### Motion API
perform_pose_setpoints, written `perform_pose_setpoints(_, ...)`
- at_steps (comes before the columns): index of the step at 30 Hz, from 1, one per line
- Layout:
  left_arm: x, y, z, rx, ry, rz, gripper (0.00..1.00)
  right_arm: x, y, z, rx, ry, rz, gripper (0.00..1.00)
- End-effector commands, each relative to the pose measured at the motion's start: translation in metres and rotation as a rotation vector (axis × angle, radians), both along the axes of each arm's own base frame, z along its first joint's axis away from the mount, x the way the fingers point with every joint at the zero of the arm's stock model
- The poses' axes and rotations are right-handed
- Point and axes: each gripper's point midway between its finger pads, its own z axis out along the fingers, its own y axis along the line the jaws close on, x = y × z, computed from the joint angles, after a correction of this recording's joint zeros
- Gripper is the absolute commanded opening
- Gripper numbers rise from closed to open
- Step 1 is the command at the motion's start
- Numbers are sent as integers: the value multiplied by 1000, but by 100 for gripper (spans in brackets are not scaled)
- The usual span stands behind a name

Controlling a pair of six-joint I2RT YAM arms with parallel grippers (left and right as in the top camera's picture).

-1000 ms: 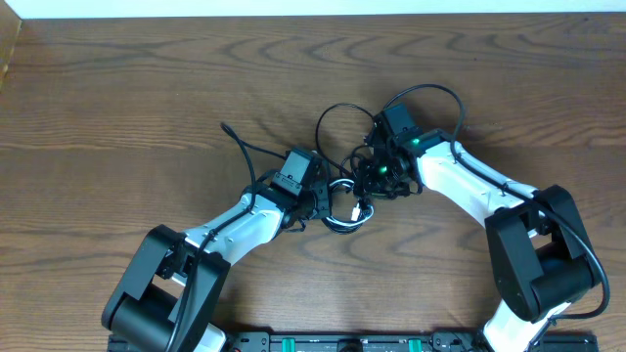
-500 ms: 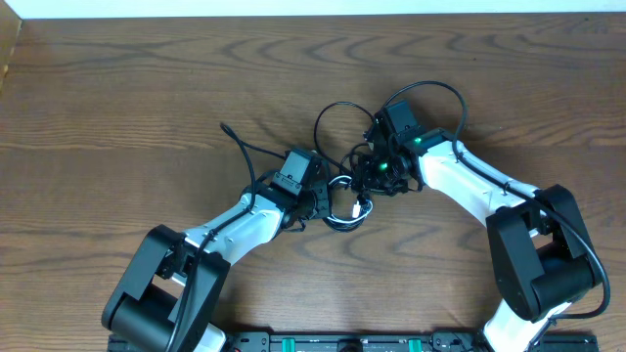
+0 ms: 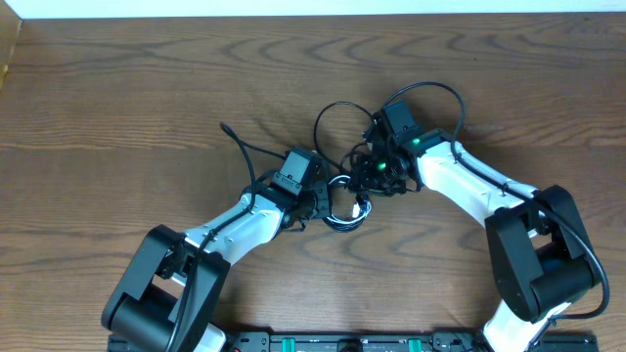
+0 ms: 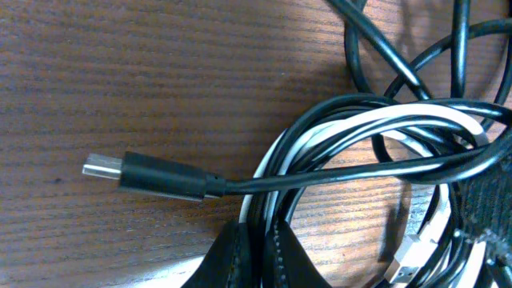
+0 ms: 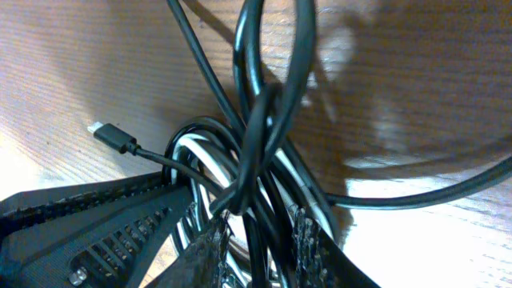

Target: Untangle cables

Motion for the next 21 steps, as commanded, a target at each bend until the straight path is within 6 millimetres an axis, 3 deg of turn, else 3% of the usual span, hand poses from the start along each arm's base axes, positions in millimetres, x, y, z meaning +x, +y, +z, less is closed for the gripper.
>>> perform_pose_setpoints(1, -12, 16, -22, 73, 50, 14, 8, -7, 15, 9, 52, -3, 38, 27)
perform_pose_setpoints(8, -12, 16, -22, 73, 50, 14, 8, 13, 6, 10, 37, -63, -12, 29)
perform_pose_setpoints(18, -12, 16, -22, 73, 50, 14, 8, 22, 9, 12, 42, -91, -41, 29)
perform_pose_setpoints(21, -12, 16, -22, 73, 50, 14, 8, 24, 4, 10, 14, -96, -56, 25)
